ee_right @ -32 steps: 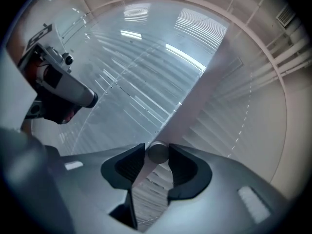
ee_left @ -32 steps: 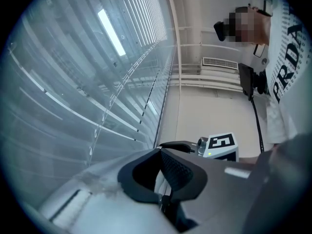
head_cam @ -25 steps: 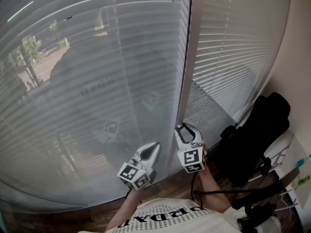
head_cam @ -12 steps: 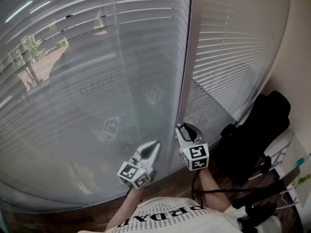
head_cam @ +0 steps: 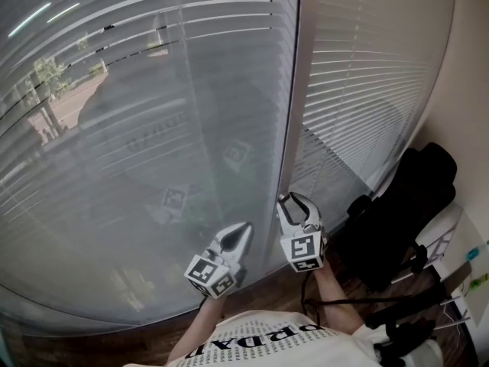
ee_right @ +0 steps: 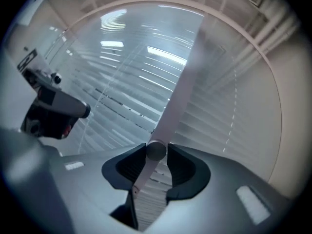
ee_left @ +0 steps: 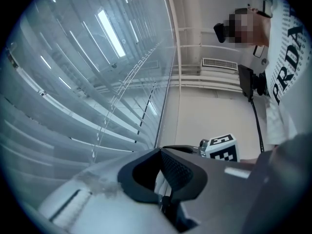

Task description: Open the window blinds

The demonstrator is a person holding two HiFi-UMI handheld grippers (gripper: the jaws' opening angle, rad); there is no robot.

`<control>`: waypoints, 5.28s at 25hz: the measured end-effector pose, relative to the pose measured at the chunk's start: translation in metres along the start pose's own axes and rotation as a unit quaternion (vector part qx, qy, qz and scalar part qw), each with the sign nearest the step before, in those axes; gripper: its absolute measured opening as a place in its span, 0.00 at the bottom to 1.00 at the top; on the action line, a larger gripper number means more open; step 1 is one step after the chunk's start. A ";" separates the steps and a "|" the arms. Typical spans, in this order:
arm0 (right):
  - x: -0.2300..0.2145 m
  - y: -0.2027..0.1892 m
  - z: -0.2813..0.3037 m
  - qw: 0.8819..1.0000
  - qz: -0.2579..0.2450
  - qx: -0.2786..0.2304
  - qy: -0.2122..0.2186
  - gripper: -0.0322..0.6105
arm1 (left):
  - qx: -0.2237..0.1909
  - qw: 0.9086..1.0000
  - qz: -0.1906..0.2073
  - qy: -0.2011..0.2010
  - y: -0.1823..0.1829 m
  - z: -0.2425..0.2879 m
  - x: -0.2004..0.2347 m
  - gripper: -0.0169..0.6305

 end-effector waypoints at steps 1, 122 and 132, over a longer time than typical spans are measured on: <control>0.001 0.004 -0.001 0.999 -0.038 0.000 0.004 0.28 | -0.001 1.000 0.000 0.000 0.001 0.000 0.001 0.02; -0.006 0.002 0.000 0.986 0.165 -0.036 0.007 0.26 | 0.002 1.000 -0.003 0.002 0.000 -0.004 0.000 0.02; -0.011 -0.001 0.002 0.954 0.297 -0.045 0.001 0.26 | 0.002 1.000 -0.008 -0.006 -0.002 0.000 -0.003 0.02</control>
Point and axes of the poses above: the fingertips, and each gripper's own axes: z forward along the fingers, x to its left, y out of its top, the point moved 4 cm from there along -z, backward along the fingers, and after that the axes turned 6 degrees about -x, right-handed, at the moved point
